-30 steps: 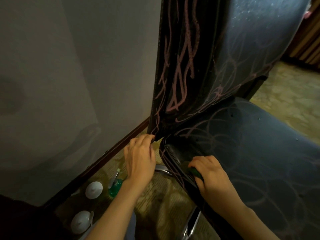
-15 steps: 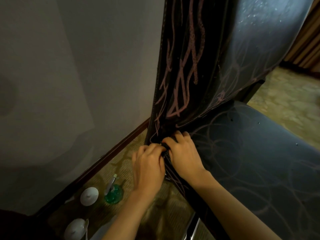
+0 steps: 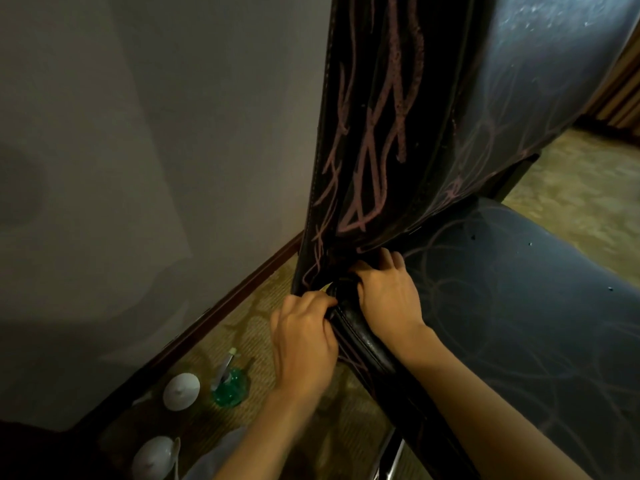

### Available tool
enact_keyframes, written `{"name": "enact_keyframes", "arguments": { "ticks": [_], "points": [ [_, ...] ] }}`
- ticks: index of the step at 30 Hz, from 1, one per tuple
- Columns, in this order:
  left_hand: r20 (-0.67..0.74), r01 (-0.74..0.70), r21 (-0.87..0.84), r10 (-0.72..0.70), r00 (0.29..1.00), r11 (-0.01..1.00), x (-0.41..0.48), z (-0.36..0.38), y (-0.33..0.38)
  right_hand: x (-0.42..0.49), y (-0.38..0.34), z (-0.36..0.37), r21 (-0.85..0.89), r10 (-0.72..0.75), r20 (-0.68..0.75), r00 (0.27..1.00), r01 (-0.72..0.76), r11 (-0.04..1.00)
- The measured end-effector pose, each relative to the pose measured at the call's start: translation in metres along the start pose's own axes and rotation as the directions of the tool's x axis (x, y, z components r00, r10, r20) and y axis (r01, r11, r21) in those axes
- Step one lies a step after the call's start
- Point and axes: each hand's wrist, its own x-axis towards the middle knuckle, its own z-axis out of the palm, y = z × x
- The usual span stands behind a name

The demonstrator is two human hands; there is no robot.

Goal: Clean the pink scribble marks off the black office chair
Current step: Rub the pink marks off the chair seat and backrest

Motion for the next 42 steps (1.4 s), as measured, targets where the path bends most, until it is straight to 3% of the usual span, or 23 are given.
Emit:
{"name": "enact_keyframes", "arguments": {
  "ticks": [3,9,17,21,27,34,38,42],
  "points": [
    [0.000,0.048,-0.017,-0.048,0.999,0.999,0.001,-0.003,-0.002,0.001,0.000,0.001,0.012,0.044,0.010,0.999,-0.044,0.999],
    [0.035,0.063,-0.058,-0.061,0.998,0.996,0.000,-0.002,-0.005,0.001,-0.009,0.003,0.116,0.091,0.210,0.973,-0.117,0.986],
    [0.040,0.042,-0.076,-0.039,0.998,0.996,-0.006,-0.001,-0.005,-0.025,-0.025,-0.021,0.257,-0.001,0.203,0.979,-0.052,0.965],
    [0.048,0.045,-0.055,-0.042,0.998,0.997,-0.010,-0.002,-0.004,-0.050,-0.029,-0.027,0.179,-0.064,0.215,0.975,0.025,0.983],
    [0.051,0.020,-0.055,-0.017,0.999,0.998,-0.014,-0.005,-0.002,-0.084,-0.009,-0.036,0.162,-0.061,0.248,0.967,0.021,0.987],
    [0.076,0.063,-0.076,-0.058,0.995,0.995,-0.014,-0.008,0.002,-0.144,0.028,-0.055,0.243,-0.108,0.154,0.982,0.068,0.968],
    [0.039,0.063,-0.045,-0.061,0.997,0.997,-0.015,-0.009,0.005,-0.128,0.037,-0.062,0.401,0.010,0.158,0.987,-0.074,0.913],
    [0.001,0.030,-0.015,-0.030,1.000,0.999,-0.016,-0.006,0.007,-0.080,0.031,-0.063,0.426,0.042,-0.023,0.999,-0.028,0.904]
  ]
}}
